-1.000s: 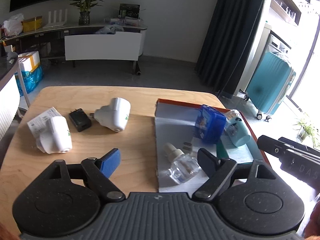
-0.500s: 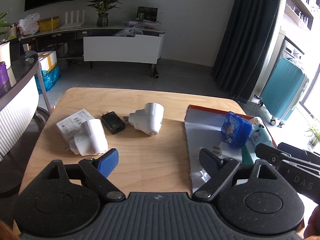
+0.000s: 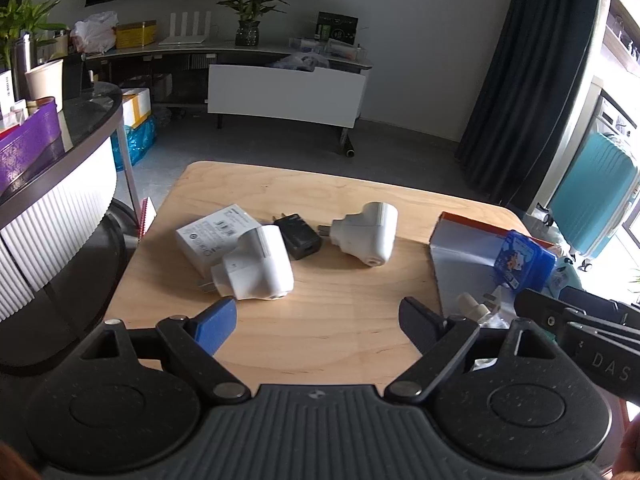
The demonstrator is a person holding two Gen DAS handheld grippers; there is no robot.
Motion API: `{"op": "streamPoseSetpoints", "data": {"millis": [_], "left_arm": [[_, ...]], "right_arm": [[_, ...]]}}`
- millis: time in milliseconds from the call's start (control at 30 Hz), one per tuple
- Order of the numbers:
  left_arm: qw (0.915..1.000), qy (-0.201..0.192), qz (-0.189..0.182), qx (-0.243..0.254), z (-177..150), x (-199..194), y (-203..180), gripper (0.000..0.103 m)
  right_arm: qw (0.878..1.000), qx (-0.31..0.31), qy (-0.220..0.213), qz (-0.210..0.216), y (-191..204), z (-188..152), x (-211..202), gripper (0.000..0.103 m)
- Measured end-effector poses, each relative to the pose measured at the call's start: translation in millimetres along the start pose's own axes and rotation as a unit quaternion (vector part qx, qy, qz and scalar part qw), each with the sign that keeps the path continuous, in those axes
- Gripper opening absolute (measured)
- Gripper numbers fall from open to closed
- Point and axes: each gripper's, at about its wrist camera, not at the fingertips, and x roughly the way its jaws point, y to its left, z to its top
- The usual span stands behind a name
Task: Organize rigid objects
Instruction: 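Withdraw both tools from the box toward the white plug chargers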
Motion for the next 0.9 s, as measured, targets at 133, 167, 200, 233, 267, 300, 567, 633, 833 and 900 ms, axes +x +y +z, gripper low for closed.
{"op": "streamPoseSetpoints", "data": {"millis": [133,167,200,233,267,300,567,633,833,900], "left_arm": [[1.0,0.001,0.005,-0.008,-2.1,-0.6,11.1,0.091],[0.9999,0.002,0.006,-0.011,-2.6,-0.4,13.7,0.091],[0.9999,0.002,0.007,-0.014,-3.0,0.3,16.5,0.091],[0.9998,0.003,0.008,-0.016,-3.5,0.7,18.8,0.091],[0.9998,0.003,0.01,-0.018,-3.9,0.9,21.5,0.092],[0.9997,0.003,0.011,-0.02,-4.5,1.1,24.5,0.093],[0.999,0.01,0.023,-0.036,-2.7,12.1,39.1,0.093],[0.999,0.012,0.024,-0.037,-2.1,14.0,40.6,0.093],[0.9988,0.016,0.027,-0.038,-1.1,20.0,43.7,0.094],[0.9988,0.016,0.028,-0.037,-0.7,22.0,44.6,0.094]], "right_arm": [[1.0,-0.008,0.003,0.005,9.2,0.4,2.5,0.065],[1.0,-0.009,0.004,0.006,11.0,0.4,3.3,0.065],[1.0,-0.011,0.005,0.008,13.3,1.1,4.0,0.065],[1.0,-0.012,0.006,0.009,15.1,1.2,4.7,0.065],[1.0,-0.014,0.006,0.01,16.8,1.2,5.6,0.065],[1.0,-0.016,0.006,0.011,18.4,1.2,6.1,0.065],[1.0,-0.023,0.013,0.015,25.7,2.7,14.9,0.066],[0.999,-0.024,0.015,0.016,26.4,1.9,18.0,0.066],[0.999,-0.028,0.022,0.021,30.9,2.3,26.4,0.066],[0.999,-0.029,0.024,0.024,33.1,2.4,29.8,0.065]]}}
